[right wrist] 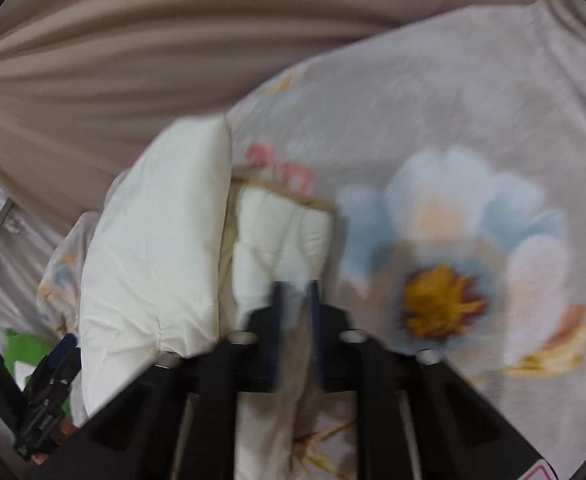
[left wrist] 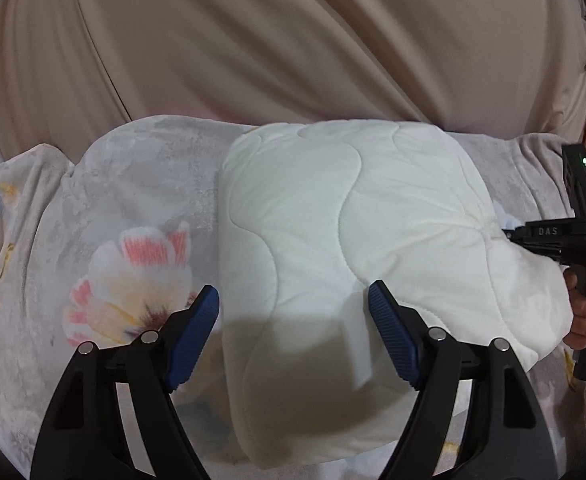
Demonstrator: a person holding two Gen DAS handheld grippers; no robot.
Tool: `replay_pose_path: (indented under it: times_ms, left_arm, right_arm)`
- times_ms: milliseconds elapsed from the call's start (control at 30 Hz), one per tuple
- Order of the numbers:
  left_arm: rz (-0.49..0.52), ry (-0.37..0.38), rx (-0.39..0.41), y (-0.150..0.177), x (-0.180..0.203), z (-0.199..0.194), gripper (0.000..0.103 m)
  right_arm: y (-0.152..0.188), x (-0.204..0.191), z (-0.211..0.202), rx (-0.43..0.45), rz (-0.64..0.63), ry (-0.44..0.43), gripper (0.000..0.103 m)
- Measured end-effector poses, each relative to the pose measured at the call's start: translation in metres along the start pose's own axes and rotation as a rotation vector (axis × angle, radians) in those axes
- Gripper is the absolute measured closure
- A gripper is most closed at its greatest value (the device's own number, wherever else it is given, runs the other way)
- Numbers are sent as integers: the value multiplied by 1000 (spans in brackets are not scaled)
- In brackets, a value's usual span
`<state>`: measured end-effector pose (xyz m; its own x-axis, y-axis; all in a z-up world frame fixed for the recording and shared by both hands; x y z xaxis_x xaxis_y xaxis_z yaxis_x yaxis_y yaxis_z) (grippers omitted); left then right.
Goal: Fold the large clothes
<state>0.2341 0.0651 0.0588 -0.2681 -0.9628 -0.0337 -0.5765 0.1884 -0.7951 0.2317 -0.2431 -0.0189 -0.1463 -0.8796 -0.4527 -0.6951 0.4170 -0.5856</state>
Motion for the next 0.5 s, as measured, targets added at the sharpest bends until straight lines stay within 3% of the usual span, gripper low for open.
replay_pose_path:
  times_ms: [100,200,233,367,500]
  left_arm:
    - [7,-28,2,2,4,1,28]
    - [-1,-17,-8,4,4,5,26]
    - [-4,-18,-11,5,5,5,26]
    - [13,-44,-2,5,6,5,26]
    - [6,-44,-4,4,6,4,26]
  right_arm:
    - [0,-26,3,53,-105,36,99]
    - [11,-22,36,-9,-172,174,99]
    - [12,-20,34,-4,-168,178,99]
    - [7,-33,-29,141,-143,162,98]
    - [34,-79,-78,180,-312,91,98]
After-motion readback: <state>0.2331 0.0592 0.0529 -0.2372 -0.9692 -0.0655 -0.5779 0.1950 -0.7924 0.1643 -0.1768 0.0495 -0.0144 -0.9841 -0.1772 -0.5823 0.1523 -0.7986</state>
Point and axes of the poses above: each gripper's, at about its wrist camera, not at the fingertips, and z roughly the way its jaws point, x to its right, y to its underside, the point moved 2 cm from there along z, roughly the way its jaws point, and after that the axes turned 2 degrees about x, right-handed, at the moved point
